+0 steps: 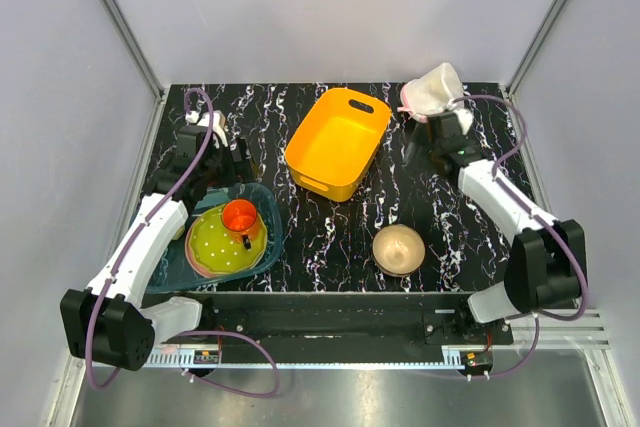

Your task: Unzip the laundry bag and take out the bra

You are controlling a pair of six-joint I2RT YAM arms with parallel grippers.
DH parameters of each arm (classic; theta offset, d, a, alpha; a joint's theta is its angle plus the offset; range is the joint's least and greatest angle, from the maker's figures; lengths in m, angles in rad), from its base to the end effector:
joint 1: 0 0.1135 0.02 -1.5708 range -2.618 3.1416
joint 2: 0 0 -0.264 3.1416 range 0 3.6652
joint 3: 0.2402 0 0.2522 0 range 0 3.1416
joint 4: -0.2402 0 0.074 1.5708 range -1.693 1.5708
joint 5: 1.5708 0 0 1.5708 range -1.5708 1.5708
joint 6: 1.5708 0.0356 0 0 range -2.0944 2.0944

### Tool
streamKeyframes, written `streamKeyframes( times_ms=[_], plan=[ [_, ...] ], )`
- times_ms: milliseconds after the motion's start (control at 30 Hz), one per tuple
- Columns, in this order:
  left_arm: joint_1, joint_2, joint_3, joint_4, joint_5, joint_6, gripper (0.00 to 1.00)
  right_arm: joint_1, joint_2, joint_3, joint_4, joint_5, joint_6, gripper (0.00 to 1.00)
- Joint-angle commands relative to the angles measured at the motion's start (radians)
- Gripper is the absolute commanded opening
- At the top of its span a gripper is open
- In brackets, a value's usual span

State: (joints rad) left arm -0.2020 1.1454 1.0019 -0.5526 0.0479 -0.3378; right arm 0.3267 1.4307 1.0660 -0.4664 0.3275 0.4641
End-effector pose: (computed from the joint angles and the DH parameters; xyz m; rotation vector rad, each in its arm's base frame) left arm 0.2408 -0.0511 0.3081 -0.1297 2.2850 -0.3381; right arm 0.2935 0.0873 0.2640 0.3103 2.3248 -0.0074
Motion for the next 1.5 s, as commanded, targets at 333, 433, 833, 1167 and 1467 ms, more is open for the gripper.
streamKeyframes(
  times_ms=[333, 433, 833, 1167, 1467],
  plan=[
    [0.000, -0.067, -0.005, -0.003, 0.076, -0.012, 0.99, -0.321, 0.493, 0.488, 0.301, -0.166, 0.179, 1.00],
    [0.000, -0.072, -0.005, -0.010, 0.078, -0.010, 0.99, -0.354, 0.629, 0.610, 0.305, -0.185, 0.211, 1.00],
    [-0.002, -0.041, 0.013, -0.061, 0.017, 0.014, 0.99, -0.399, 0.837, 0.781, 0.319, -0.376, 0.301, 0.00],
    [-0.008, -0.023, 0.032, -0.047, 0.026, 0.022, 0.99, -0.417, 0.248, 0.068, 0.410, -0.386, 0.315, 0.00],
    [-0.011, -0.042, 0.021, -0.053, 0.046, 0.075, 0.99, -0.416, -0.077, -0.096, 0.163, -0.435, 0.143, 0.64]
  ],
)
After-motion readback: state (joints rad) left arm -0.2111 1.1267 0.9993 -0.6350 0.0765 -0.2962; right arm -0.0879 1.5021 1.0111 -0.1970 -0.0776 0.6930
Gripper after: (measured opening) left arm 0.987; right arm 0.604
